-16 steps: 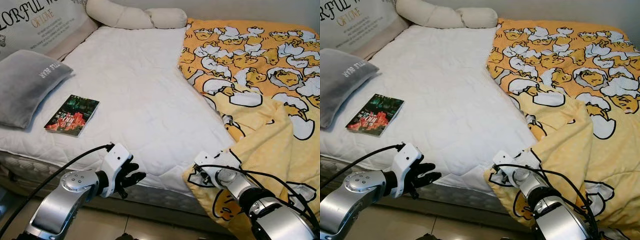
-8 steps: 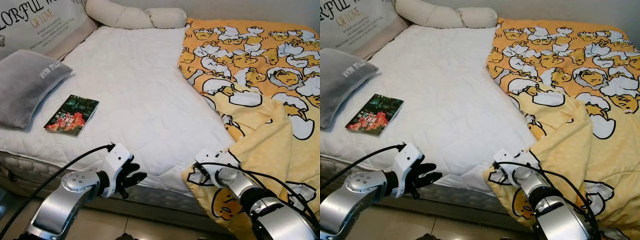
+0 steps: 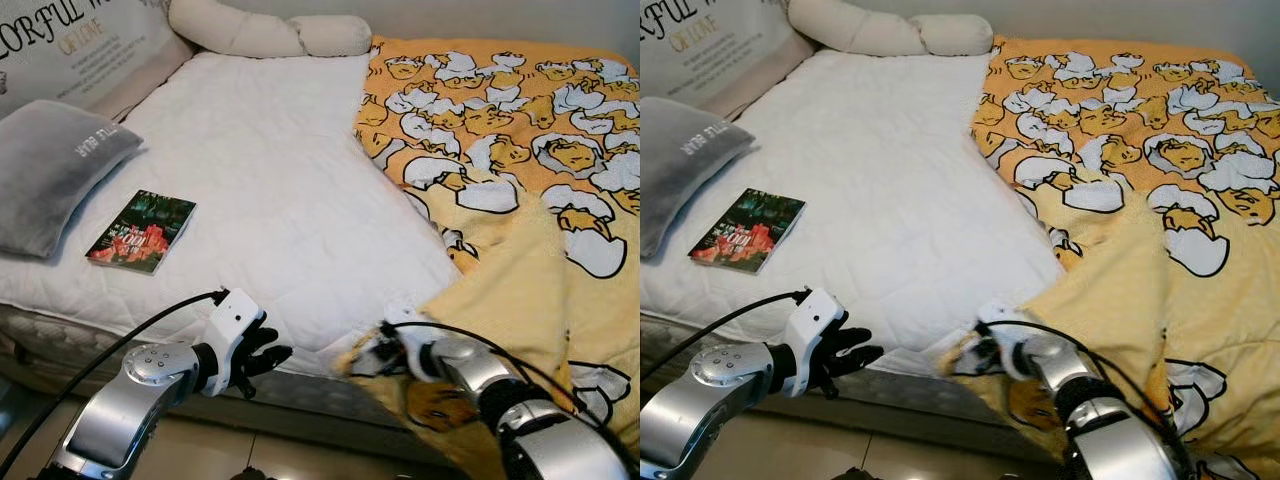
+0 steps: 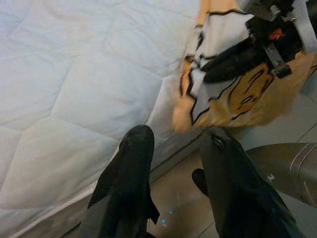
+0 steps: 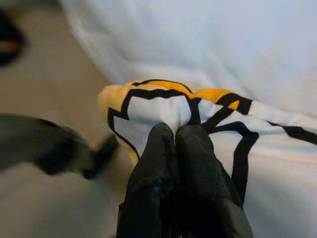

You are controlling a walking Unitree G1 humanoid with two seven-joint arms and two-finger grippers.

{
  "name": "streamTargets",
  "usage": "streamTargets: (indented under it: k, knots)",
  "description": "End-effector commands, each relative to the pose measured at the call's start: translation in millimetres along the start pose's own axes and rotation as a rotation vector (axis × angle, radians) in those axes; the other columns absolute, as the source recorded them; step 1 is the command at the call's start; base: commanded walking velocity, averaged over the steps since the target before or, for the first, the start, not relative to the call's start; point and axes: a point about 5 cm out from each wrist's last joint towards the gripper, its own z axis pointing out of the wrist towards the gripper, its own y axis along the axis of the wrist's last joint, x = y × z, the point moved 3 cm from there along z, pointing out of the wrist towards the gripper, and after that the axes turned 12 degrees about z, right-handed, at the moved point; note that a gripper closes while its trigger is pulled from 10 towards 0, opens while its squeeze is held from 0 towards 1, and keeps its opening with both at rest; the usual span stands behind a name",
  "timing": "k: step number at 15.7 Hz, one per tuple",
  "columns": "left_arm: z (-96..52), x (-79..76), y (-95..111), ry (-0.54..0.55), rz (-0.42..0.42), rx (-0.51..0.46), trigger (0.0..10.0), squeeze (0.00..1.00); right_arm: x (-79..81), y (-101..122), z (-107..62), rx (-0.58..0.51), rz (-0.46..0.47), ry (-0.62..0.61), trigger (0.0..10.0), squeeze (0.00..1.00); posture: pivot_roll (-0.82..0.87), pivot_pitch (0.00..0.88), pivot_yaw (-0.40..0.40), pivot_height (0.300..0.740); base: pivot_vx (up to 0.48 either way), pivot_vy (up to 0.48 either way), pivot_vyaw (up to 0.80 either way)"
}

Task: Clean up the room

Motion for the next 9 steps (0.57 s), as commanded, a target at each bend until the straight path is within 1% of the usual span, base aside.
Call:
streamTargets:
  k: [1,2,3,4,5,7,8,9]
  knots:
    - [-1.0,-4.9,-3,-0.014,-0.004,0.005,10.0,0.0,28.6,11,9.7,-0.031,-0.028,0.168,0.0,0.0,0.03,0.0,0.043,0.74,0.0,0.0,0.0]
    - [-1.0,-6.9,-3,-0.019,-0.007,0.006,10.0,0.0,39.0,13,12.9,-0.032,-0.04,0.223,0.0,0.0,0.03,0.0,0.043,0.74,0.0,0.0,0.0]
    - [-2.3,-12.3,-4,-0.031,-0.013,0.01,10.0,0.0,64.6,15,18.4,-0.031,-0.064,0.359,0.0,0.0,0.03,0.0,0.039,0.74,0.0,0.0,0.0]
    - [-4.0,-16.4,-6,-0.04,-0.017,0.014,10.0,0.0,85.7,15,20.6,-0.024,-0.074,0.474,0.0,0.0,0.04,0.0,0.037,0.74,0.0,0.0,0.0]
    - [-5.7,-19.3,-7,-0.045,-0.022,0.018,10.0,0.0,103.2,12,18.8,-0.002,-0.078,0.586,0.0,0.0,0.04,0.0,0.033,0.74,0.0,0.0,0.0]
    - [-8.2,-24.0,-10,-0.053,-0.031,0.024,10.0,0.0,124.9,0,11.7,0.062,-0.097,0.736,0.0,0.0,0.05,0.0,0.026,0.74,0.0,0.0,0.0]
    - [-9.0,-26.1,-11,-0.055,-0.033,0.028,10.0,0.0,125.4,-5,12.0,0.071,-0.156,0.716,0.0,0.0,0.05,0.0,0.022,0.74,0.0,0.0,0.0]
    - [-9.7,-26.8,-12,-0.052,-0.033,0.033,10.0,0.0,118.0,-6,17.3,0.055,-0.192,0.613,0.0,0.0,0.06,0.0,0.021,0.74,0.0,0.0,0.0]
